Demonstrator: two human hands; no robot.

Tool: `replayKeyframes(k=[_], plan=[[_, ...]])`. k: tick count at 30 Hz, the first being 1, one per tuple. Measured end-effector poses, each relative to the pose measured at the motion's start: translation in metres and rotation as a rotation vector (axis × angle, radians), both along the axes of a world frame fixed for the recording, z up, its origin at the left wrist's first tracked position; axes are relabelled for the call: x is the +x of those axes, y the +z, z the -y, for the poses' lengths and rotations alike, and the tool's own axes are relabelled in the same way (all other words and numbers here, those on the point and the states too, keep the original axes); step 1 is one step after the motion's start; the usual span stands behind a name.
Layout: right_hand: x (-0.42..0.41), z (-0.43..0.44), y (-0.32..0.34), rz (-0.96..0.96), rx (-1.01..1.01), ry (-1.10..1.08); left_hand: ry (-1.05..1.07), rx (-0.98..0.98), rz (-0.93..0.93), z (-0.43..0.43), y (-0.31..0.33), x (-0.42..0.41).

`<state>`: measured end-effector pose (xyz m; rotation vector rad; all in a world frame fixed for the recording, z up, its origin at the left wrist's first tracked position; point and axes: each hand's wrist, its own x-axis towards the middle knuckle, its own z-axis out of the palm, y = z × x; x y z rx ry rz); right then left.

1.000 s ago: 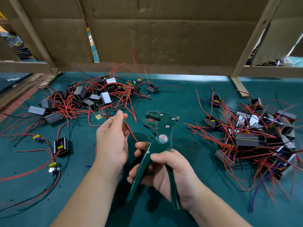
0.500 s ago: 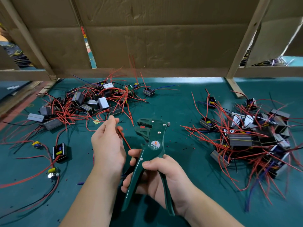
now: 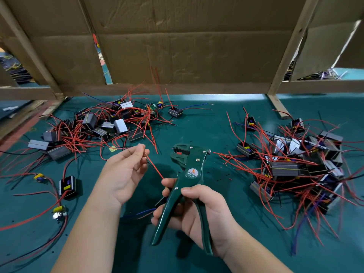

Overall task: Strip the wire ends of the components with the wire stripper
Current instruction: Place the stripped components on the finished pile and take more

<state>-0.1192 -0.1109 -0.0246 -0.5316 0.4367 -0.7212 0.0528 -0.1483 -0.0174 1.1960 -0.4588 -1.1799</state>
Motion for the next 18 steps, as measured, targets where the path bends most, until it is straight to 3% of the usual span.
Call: replayKeyframes(k=[4,12,18], plan=[[0.000,0.000,0.000,-0.017,-0.001,0.028,0.022,0.014,0.034,-0.002,0.001,0.007],[0.000,0.000,0.001,-0.046,-0.026,0.066,0.132,0.017,0.278,0.000,-0.005,0.005],[-0.010,0.008,0.000,-0.065,-0.018,-0.016,-0.094,0.007,0.412,-0.004,-0.005,0.020]])
